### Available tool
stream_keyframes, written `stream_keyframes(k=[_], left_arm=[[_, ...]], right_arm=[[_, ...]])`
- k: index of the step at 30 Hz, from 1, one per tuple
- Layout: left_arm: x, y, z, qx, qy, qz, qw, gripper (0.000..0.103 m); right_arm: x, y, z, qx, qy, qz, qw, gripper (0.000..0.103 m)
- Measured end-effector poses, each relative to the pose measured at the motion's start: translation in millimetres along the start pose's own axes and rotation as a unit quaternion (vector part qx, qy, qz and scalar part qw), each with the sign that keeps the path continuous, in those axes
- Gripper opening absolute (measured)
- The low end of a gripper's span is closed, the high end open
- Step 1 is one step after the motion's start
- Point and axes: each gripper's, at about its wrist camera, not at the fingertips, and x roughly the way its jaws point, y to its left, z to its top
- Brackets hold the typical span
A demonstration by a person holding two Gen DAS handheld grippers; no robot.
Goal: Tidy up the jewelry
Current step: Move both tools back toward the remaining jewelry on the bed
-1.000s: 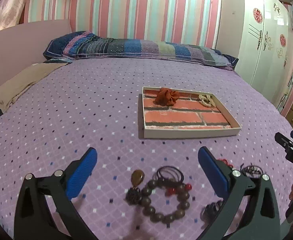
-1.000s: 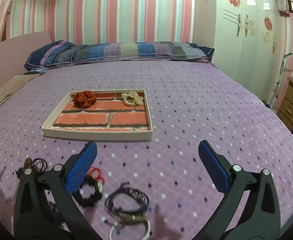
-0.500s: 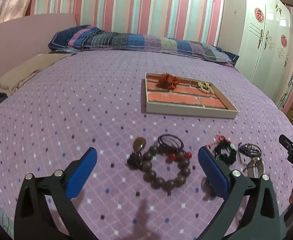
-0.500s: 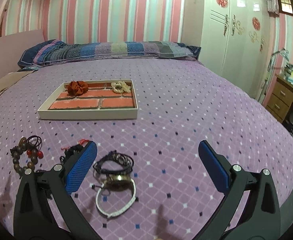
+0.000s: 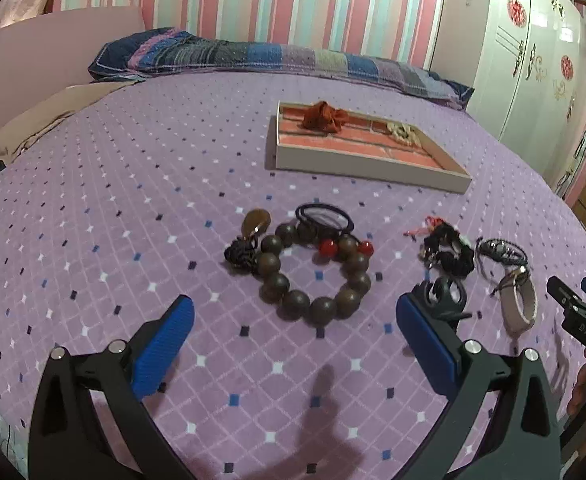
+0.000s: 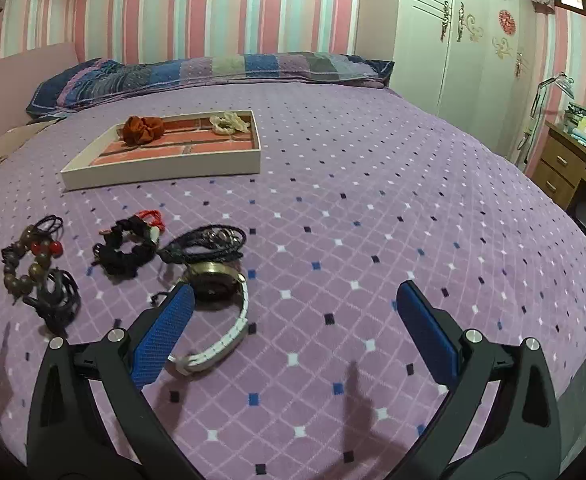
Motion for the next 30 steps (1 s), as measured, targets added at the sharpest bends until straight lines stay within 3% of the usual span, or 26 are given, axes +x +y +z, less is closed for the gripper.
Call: stream_keyframes(k=[7,16,30], left_arm=[[3,-20,-13,0.017,-0.008,-0.008,0.9998,0.099],[20,-43,-25,0.030,0.015,-0.013,0.9993,0.099],[42,13,0,-0.021,0.020,0.018,0.9994,0.099]], right_arm=[[11,3,-4,-0.002,0.014,0.006,1.000,0.092],[23,2,-8,0.005,0.033,0.017,0.999,0.085],[31,7,-5,0.008,0.039,0.021,0.999,0.077]])
